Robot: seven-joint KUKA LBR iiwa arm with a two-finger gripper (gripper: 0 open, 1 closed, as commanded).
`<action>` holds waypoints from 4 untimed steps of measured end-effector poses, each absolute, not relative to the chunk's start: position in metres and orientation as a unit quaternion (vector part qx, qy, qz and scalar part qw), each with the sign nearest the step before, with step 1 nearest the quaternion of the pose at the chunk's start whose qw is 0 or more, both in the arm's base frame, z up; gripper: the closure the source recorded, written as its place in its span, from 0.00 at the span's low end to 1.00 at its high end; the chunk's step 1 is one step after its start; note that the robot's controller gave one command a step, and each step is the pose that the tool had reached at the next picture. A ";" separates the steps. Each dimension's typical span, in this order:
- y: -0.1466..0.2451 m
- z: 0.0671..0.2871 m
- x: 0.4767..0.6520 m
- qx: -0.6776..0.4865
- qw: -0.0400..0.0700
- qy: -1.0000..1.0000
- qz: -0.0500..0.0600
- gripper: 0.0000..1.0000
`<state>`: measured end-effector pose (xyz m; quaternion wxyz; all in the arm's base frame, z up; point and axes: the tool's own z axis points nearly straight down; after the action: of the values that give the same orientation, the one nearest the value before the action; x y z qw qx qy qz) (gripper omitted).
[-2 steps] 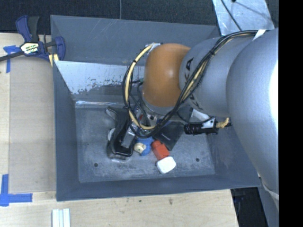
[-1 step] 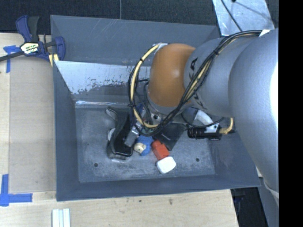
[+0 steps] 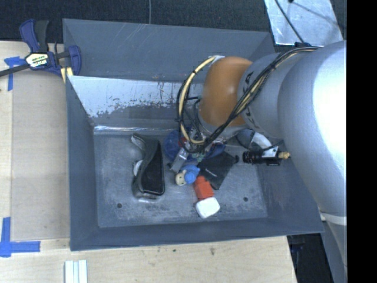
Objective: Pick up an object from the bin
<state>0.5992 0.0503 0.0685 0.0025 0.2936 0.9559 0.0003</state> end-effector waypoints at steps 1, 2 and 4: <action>0.076 0.072 0.600 0.325 0.005 0.946 -0.002 0.00; 0.081 0.072 0.599 0.324 0.002 0.946 0.002 1.00; 0.080 0.173 0.603 0.321 0.004 0.947 0.002 1.00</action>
Offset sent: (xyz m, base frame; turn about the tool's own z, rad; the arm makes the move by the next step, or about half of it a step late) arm -0.0016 0.0298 0.0015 0.0658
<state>0.6025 0.0802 0.1735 0.0035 0.3214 0.9470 0.0016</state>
